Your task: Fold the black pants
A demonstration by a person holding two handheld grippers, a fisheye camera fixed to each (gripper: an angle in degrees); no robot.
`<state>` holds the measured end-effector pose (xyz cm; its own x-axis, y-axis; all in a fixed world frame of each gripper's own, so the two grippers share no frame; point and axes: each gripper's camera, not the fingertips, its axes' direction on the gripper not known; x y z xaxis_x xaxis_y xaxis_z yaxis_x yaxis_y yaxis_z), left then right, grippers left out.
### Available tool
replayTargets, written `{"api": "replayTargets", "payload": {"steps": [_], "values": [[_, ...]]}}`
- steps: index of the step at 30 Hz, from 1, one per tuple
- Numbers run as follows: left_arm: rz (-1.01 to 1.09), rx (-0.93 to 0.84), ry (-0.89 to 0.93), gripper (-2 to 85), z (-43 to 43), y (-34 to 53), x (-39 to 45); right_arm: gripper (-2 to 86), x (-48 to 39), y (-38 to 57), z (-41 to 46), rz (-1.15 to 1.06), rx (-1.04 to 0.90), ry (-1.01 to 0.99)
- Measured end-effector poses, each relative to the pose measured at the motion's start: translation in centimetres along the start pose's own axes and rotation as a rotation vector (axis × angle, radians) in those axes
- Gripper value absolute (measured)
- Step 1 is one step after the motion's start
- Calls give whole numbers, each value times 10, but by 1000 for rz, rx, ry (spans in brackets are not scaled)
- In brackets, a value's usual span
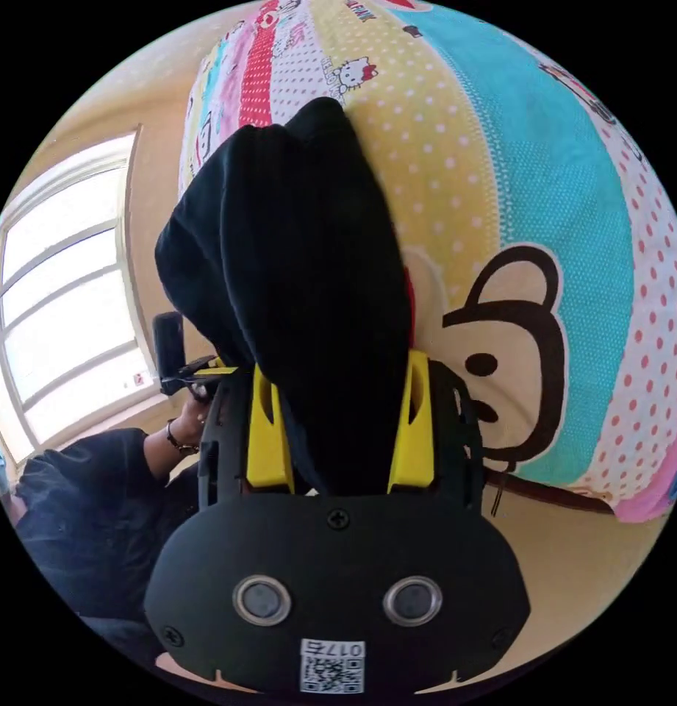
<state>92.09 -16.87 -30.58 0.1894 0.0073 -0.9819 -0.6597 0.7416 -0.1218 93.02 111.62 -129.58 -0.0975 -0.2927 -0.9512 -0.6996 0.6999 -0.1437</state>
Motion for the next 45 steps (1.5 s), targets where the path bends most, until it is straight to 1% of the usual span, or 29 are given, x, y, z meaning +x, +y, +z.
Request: {"api": "replayTargets", "payload": {"steps": [1, 2, 4, 7, 9, 11, 14, 15, 17, 19, 20, 22, 23, 26, 28, 30, 32, 33, 34, 35, 36, 37, 38, 39, 41, 42, 43, 44, 45], "values": [[-27, 13, 38, 186, 0, 4, 1, 177, -1, 8, -3, 5, 54, 13], [-44, -2, 77, 180, 2, 5, 0, 157, 0, 14, -5, 7, 66, -94], [-91, -82, 190, 163, 0, 7, 1, 137, 15, 19, -4, 138, 44, -261], [-30, -157, 300, 156, -32, 16, 20, 117, -17, 27, -15, 45, -48, -277], [1, -134, 358, 155, -67, 25, 32, 108, -53, 29, -27, -36, -73, -282], [20, -57, 406, 155, -111, 37, 42, 102, -106, 20, -44, -126, -72, -336], [15, 122, 446, 155, -188, 59, 53, 99, -182, -11, -55, -270, -104, -367], [13, 203, 430, 155, -222, 69, 56, 99, -200, -20, -55, -304, -119, -364], [14, 332, 387, 156, -276, 85, 60, 98, -278, -56, -48, -464, -188, -349], [17, 538, 319, 155, -348, 113, 65, 98, -339, -82, -40, -592, -232, -358], [18, 588, 302, 155, -364, 119, 66, 99, -382, -97, -32, -684, -257, -366], [21, 777, 210, 154, -426, 141, 67, 101, -439, -120, -19, -799, -287, -379], [20, 816, 187, 154, -439, 144, 65, 103, -473, -135, -9, -857, -302, -382], [-35, 925, 116, 156, -490, 138, 34, 109, -536, -175, 27, -940, -321, -340], [-121, 989, 121, 159, -508, 116, -17, 114, -551, -208, 59, -900, -332, -311], [-233, 992, 117, 164, -507, 90, -68, 120, -551, -246, 99, -821, -317, -228], [-412, 916, 116, 170, -493, 58, -130, 123, -530, -297, 158, -631, -318, -39], [-531, 821, 118, 176, -482, 42, -169, 122, -524, -307, 171, -588, -333, 32], [-626, 743, 137, 182, -475, 34, -202, 118, -513, -323, 188, -516, -363, 172], [-631, 728, 164, 181, -473, 34, -213, 113, -505, -332, 190, -491, -375, 187], [-588, 760, 246, 180, -474, 40, -228, 108, -503, -334, 187, -502, -386, 124], [-554, 829, 305, 176, -478, 55, -235, 98, -498, -335, 175, -515, -400, -9], [-538, 859, 321, 174, -479, 63, -238, 87, -488, -333, 161, -524, -407, -78], [-515, 897, 350, 167, -479, 80, -244, 81, -482, -331, 153, -529, -410, -88], [-524, 961, 450, 157, -467, 109, -260, 45, -440, -317, 116, -536, -397, -83], [-559, 999, 575, 134, -448, 129, -276, 39, -426, -313, 105, -520, -393, -91], [-621, 1019, 720, 95, -419, 150, -294, 29, -393, -304, 87, -441, -414, -52], [-661, 1027, 788, 74, -402, 161, -303, 20, -356, -290, 71, -353, -455, 41], [-757, 1026, 901, 33, -364, 186, -320, 18, -336, -279, 61, -321, -477, 91]]}}
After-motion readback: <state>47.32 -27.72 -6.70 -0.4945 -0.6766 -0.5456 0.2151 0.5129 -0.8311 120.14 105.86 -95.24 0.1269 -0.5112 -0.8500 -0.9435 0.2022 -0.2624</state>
